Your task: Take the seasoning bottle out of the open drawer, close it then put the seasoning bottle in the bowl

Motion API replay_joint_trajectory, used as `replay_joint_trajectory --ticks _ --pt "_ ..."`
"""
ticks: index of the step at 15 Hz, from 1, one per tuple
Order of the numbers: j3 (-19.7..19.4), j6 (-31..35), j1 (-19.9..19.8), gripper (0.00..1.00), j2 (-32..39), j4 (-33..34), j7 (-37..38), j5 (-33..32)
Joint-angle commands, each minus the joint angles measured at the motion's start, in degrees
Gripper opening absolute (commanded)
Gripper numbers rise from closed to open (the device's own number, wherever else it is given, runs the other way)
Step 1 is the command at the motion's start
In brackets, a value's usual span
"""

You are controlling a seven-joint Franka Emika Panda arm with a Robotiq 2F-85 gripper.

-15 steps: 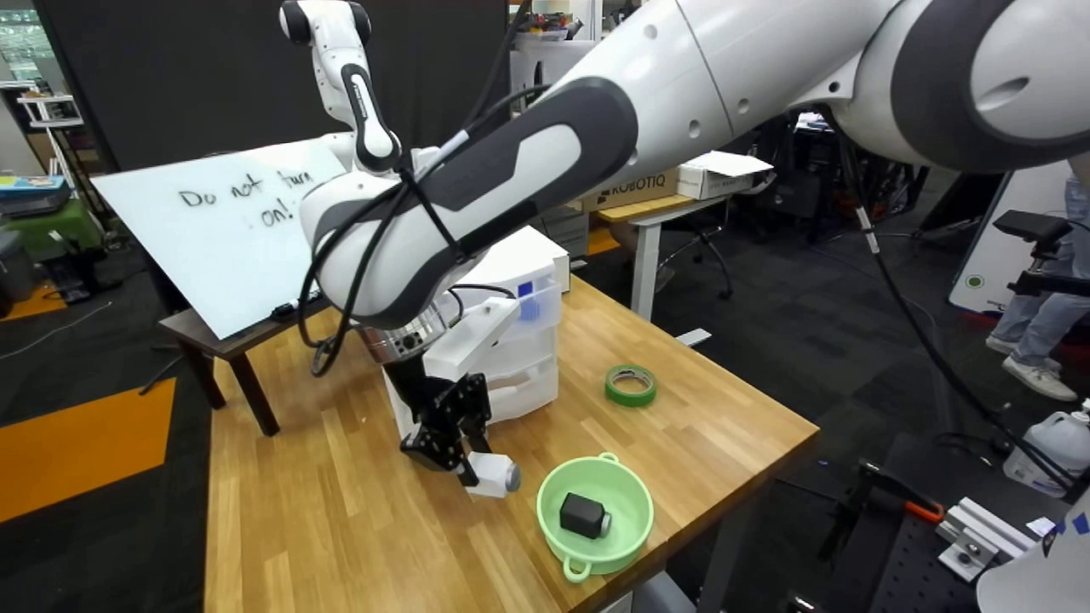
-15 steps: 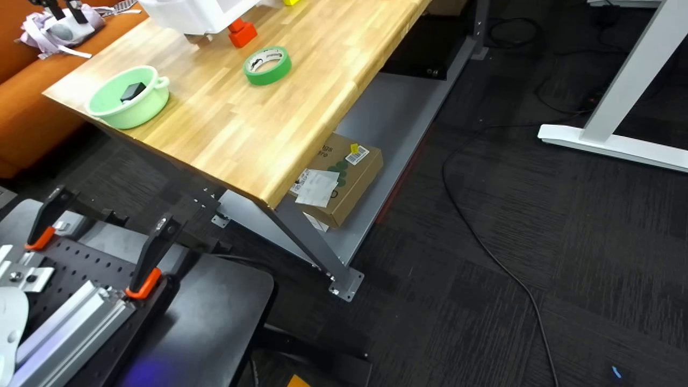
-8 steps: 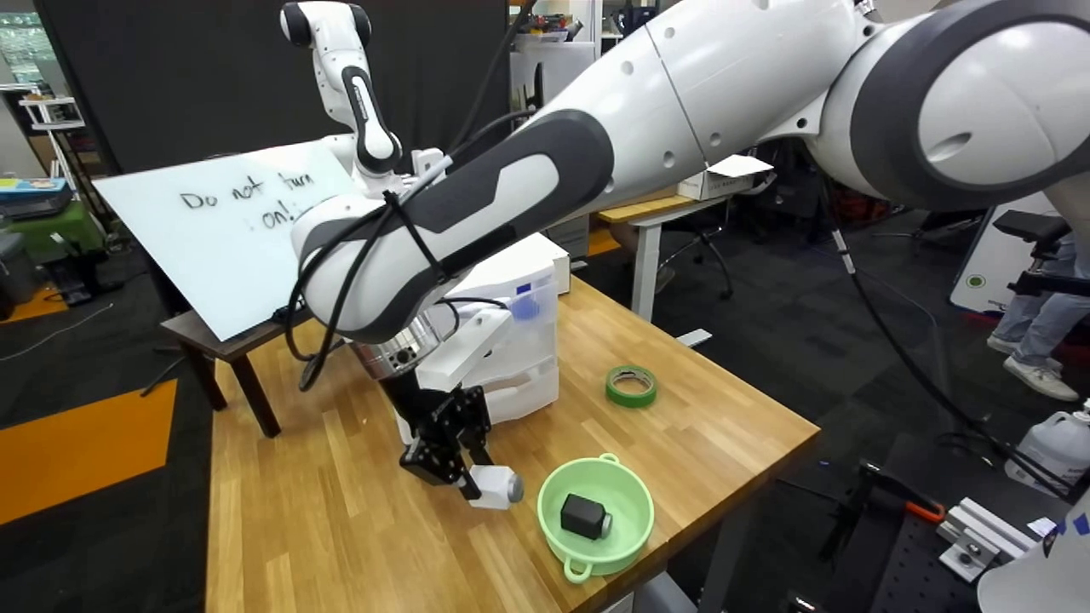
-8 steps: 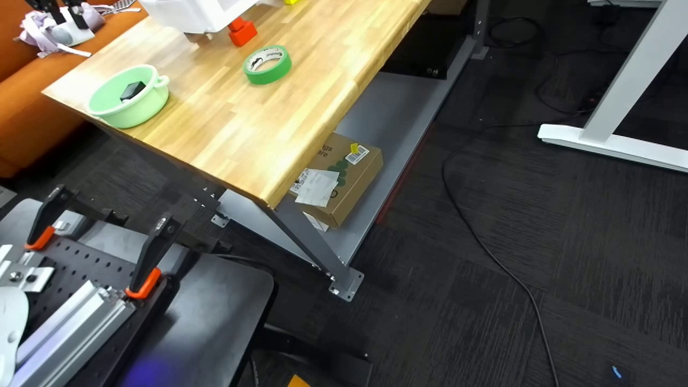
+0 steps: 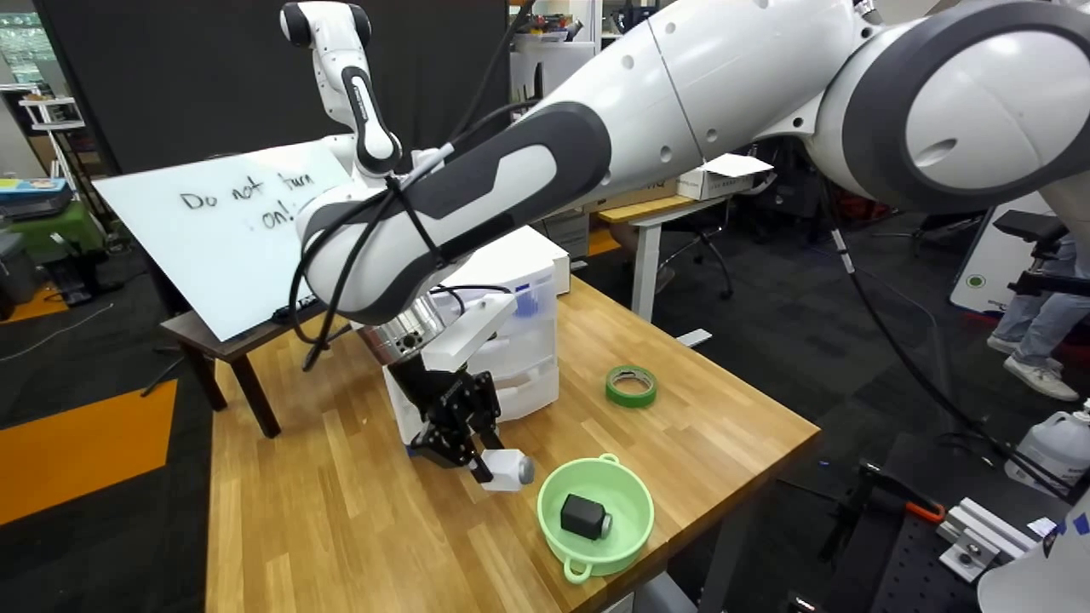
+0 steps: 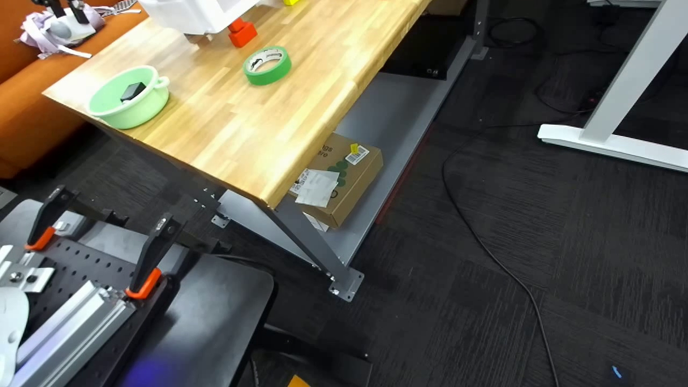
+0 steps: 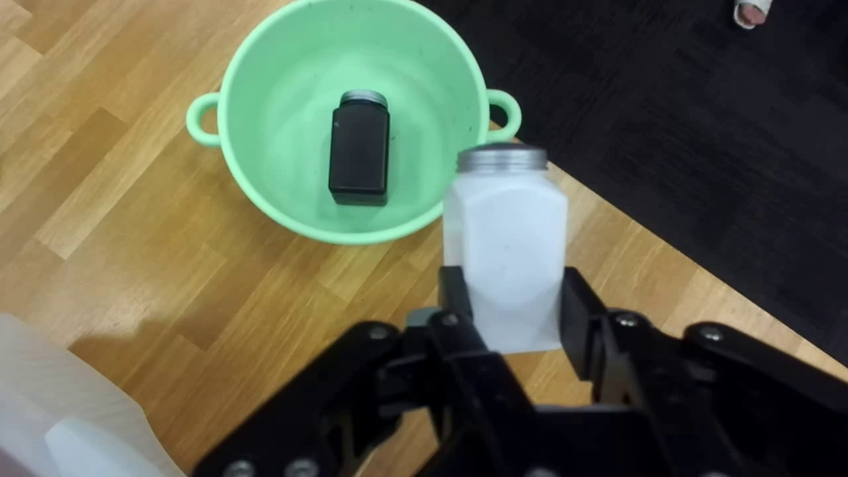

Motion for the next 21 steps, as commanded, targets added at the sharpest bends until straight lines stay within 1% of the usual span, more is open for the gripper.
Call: replay_joint_trajectory --ticks 1,5,11,14,21 --pt "0.3 -3.7 -0.6 0.12 2.5 2.7 -1.7 0.2" --pt "0.4 -5.7 -0.6 0.12 4.7 4.2 -3.0 0.0" --pt "0.3 -12.7 -0.4 0.12 9.6 10.0 -4.8 -0.1" --pt "0.2 -13.4 -0.6 0.12 9.9 10.4 -4.7 -0.1" --pt "0.3 -5.8 -5.6 0.12 1.6 -1.1 -3.2 4.2"
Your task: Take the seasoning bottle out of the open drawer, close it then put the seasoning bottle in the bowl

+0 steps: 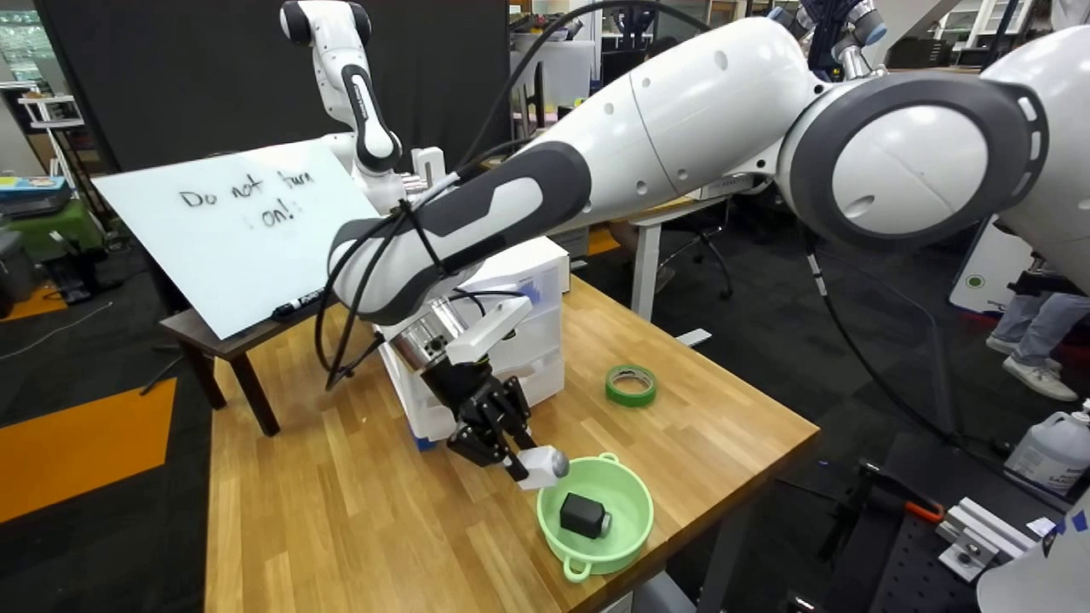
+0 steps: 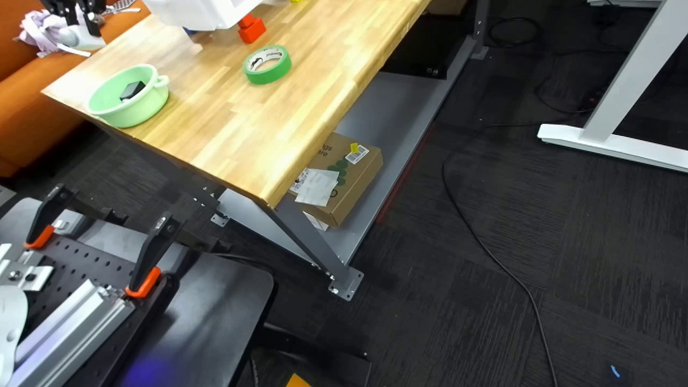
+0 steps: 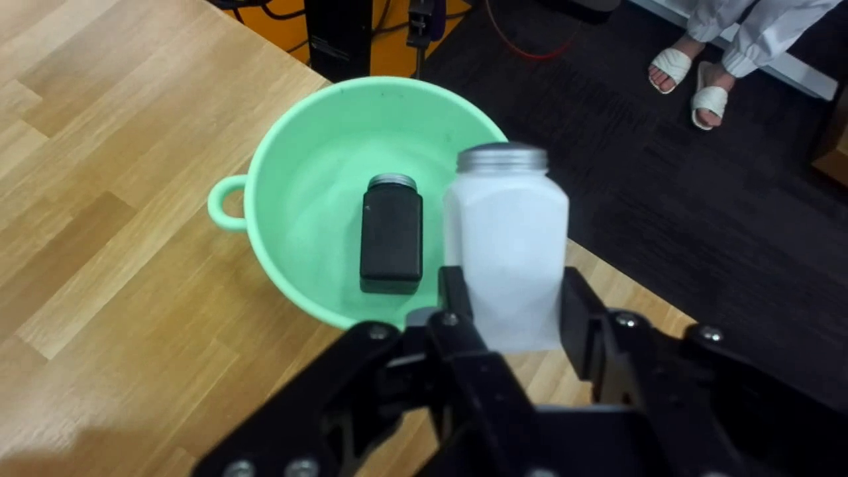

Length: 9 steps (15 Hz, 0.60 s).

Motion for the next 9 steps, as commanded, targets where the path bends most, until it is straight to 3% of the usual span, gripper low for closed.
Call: replay_joint_trajectory --ticks 1,5,9 --pt "0.4 6.8 -3.7 0.12 -6.3 -10.0 -0.2 3.6" --pt "0.4 14.1 -6.4 0.12 -11.6 -19.5 -0.9 7.3" --pt "0.5 19.0 -6.5 0.12 -15.1 -25.5 -1.1 7.9"
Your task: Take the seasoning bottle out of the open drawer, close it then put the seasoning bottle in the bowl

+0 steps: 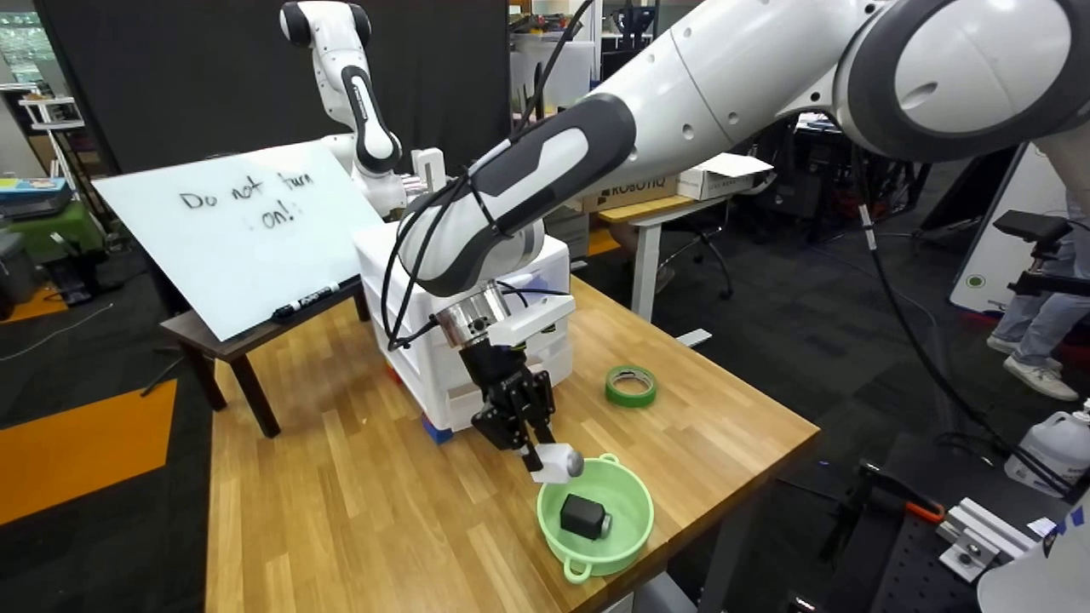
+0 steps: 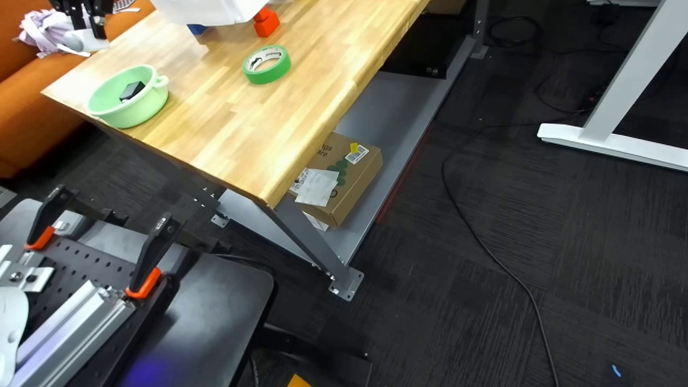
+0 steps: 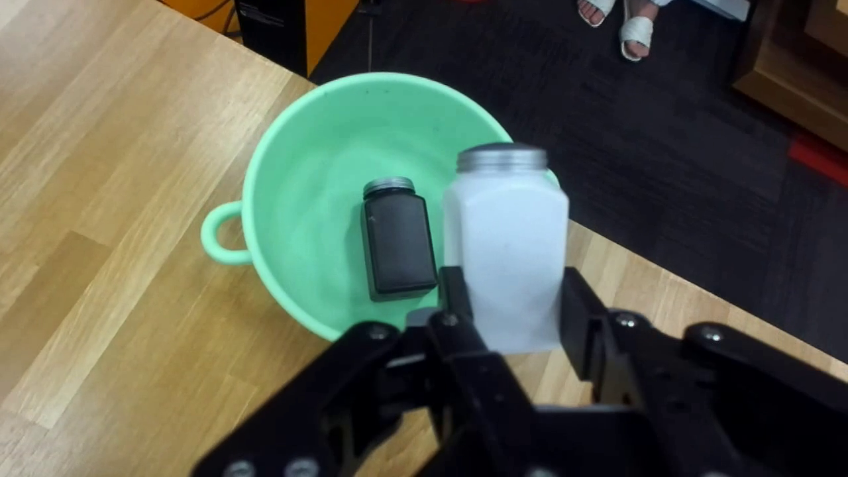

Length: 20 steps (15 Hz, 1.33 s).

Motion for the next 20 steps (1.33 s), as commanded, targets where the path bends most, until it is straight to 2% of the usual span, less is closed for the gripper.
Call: replay_joint_trajectory --ticks 1,8,16,20 --pt "0.6 6.1 -0.5 0.12 -5.2 -8.1 -1.0 1.3" --pt "1.6 16.0 -0.5 0.12 -11.8 -19.1 -0.8 2.3" --pt "2.2 31.2 -3.9 0.12 -21.1 -36.9 -4.5 9.5" --pt "2.3 35.3 -5.0 0.12 -24.0 -42.0 -6.8 12.2"
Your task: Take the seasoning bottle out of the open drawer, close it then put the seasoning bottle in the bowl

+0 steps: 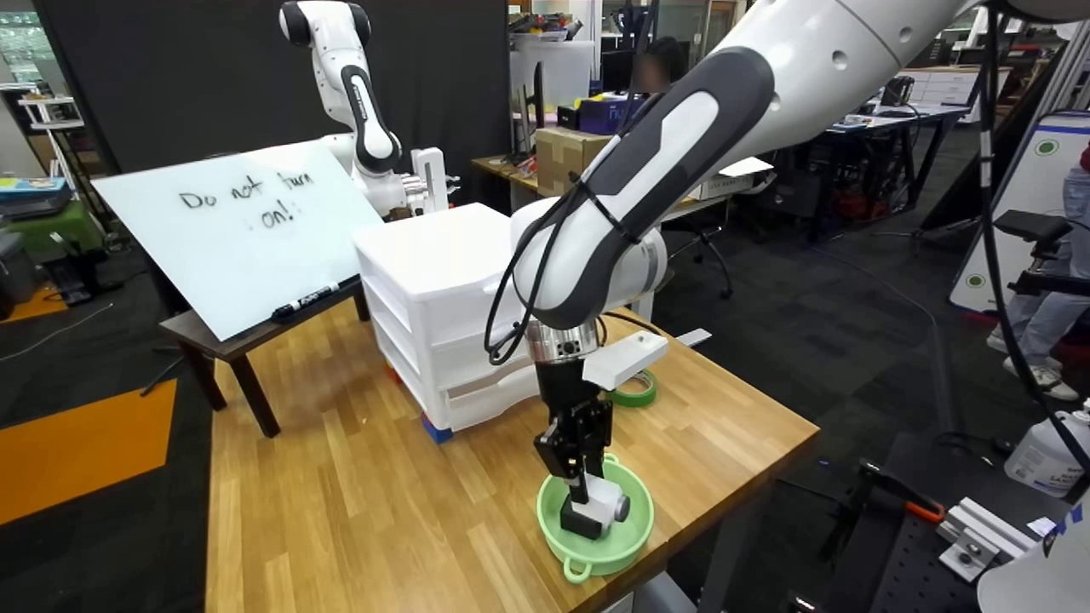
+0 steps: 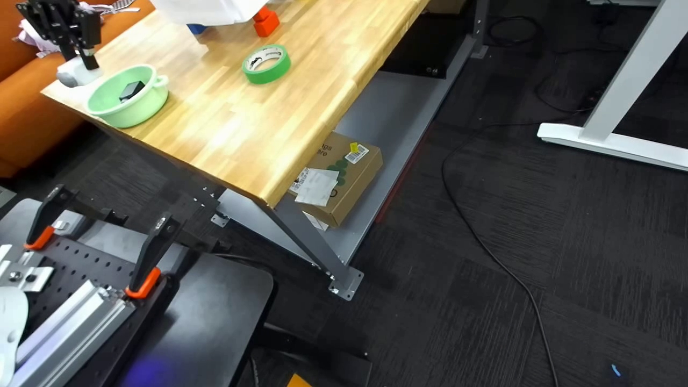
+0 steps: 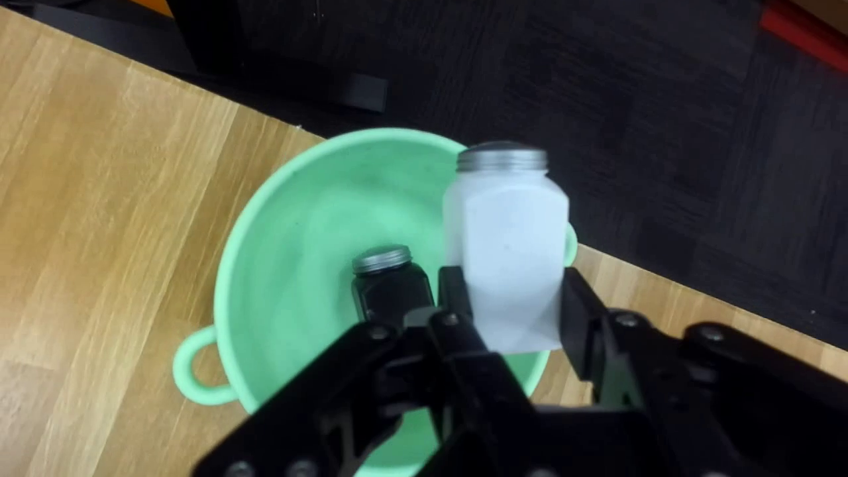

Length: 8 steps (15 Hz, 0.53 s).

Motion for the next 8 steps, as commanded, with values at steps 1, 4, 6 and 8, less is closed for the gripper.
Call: replay_joint_trajectory --ticks 1,4,6,8 --pt "0.8 4.5 -2.0 0.12 -3.8 -4.8 -2.7 2.9" --pt "-0.1 5.3 -2.9 0.12 -4.4 -4.8 -2.2 2.8" --pt "-0.6 4.6 -3.8 0.12 -4.2 -3.7 -2.1 2.6" --pt "-0.9 3.9 -4.4 0.12 -3.8 -2.9 -2.0 2.5"
